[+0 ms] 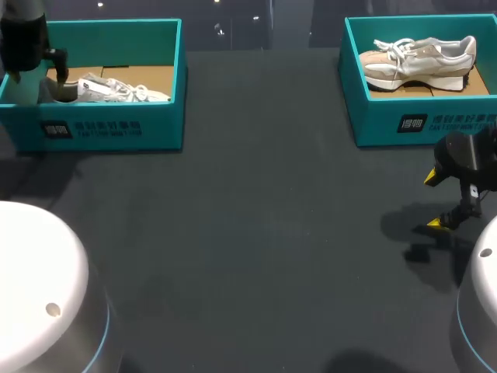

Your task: Take the shoe out of the shoebox, open the shoe tongue, remove and reinsert the insole, then place the shoe into the shoebox

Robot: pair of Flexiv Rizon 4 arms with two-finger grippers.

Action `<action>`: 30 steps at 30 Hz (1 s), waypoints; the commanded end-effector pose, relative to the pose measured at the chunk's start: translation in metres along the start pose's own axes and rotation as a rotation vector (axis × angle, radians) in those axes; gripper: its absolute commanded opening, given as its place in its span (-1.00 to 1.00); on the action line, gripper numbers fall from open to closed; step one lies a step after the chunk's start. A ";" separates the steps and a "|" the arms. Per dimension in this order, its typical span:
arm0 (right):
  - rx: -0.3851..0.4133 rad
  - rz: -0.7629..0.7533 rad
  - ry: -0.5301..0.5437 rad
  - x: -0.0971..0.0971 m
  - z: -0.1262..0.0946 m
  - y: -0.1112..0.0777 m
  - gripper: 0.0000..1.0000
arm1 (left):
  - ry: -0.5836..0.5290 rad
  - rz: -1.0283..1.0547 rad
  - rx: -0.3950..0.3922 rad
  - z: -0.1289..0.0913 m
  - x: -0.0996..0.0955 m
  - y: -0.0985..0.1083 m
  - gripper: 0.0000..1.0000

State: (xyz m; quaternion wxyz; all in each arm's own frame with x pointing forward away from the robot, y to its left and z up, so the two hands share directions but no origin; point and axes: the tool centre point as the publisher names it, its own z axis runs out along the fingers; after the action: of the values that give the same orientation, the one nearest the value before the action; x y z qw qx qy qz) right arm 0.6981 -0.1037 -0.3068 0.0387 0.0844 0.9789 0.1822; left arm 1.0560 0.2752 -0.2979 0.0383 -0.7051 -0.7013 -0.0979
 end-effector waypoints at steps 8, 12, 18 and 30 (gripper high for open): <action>0.004 0.001 -0.003 0.002 0.000 0.000 1.00 | -0.065 -0.053 0.008 -0.086 0.020 -0.018 1.00; 0.004 0.001 -0.003 0.002 0.000 0.000 1.00 | -0.138 -0.039 0.006 -0.114 0.029 -0.023 1.00; 0.004 0.001 -0.003 0.002 0.000 0.000 1.00 | -0.178 -0.027 -0.028 -0.130 0.035 -0.030 1.00; 0.004 0.001 -0.003 0.002 0.000 0.000 1.00 | -0.211 -0.025 -0.006 -0.134 0.037 -0.034 1.00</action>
State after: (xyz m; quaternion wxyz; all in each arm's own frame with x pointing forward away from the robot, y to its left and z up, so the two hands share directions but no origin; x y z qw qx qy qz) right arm 0.6981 -0.1036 -0.3068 0.0387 0.0844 0.9789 0.1822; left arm 1.0112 0.2861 -0.1628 -0.0391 -0.7024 -0.7102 -0.0252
